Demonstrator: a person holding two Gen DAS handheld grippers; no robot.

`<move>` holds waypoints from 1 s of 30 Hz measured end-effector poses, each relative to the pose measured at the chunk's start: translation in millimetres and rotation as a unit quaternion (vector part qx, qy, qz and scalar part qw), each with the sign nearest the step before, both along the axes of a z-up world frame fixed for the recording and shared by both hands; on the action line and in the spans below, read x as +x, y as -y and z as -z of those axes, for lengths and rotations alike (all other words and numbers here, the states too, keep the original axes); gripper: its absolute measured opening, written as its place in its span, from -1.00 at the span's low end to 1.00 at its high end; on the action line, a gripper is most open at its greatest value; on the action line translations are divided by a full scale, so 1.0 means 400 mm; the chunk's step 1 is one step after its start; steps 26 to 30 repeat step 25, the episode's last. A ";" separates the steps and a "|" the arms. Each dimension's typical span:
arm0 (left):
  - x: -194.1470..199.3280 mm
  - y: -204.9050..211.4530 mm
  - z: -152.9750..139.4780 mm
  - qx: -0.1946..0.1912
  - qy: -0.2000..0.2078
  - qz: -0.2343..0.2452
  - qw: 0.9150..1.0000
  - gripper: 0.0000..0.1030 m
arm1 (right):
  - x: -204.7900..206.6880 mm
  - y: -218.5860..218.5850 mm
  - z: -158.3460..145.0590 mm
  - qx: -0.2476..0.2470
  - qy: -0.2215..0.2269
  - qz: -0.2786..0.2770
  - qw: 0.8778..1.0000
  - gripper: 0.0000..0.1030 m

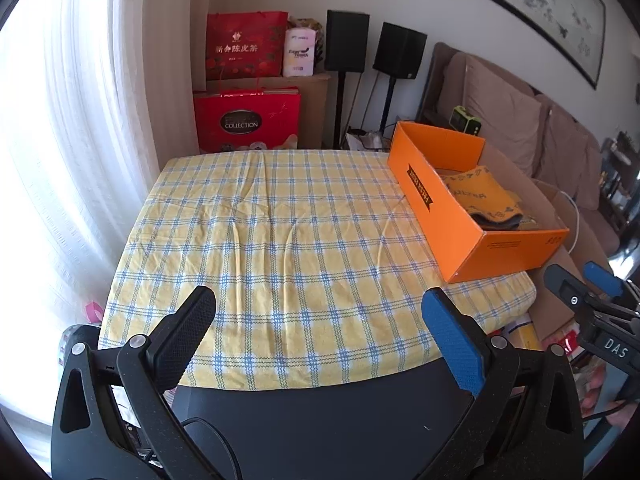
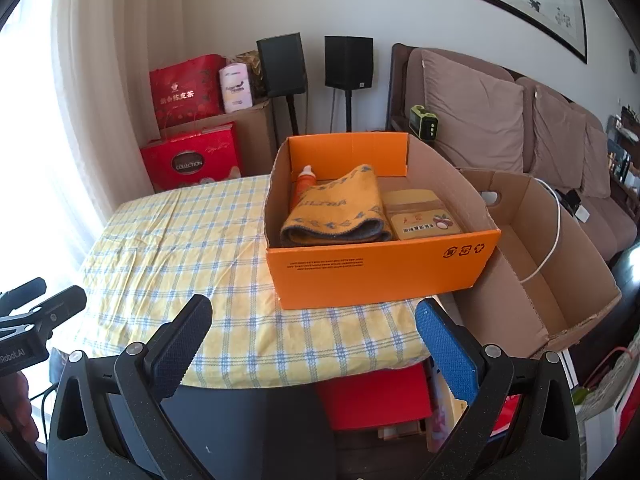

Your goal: Organize objects

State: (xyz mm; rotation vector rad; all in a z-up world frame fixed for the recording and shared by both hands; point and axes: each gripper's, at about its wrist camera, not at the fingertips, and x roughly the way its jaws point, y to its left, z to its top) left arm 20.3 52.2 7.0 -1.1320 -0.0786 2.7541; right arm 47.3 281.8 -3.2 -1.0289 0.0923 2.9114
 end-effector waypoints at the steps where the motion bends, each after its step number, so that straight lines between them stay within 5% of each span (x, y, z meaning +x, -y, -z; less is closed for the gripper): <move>1: 0.001 0.000 0.000 0.000 0.000 0.001 1.000 1.00 | 0.000 0.001 0.000 0.000 0.000 0.001 1.000 0.99; 30: 0.000 0.001 0.009 -0.005 0.002 -0.001 1.000 1.00 | 0.002 0.001 0.005 -0.005 0.003 -0.006 1.000 0.99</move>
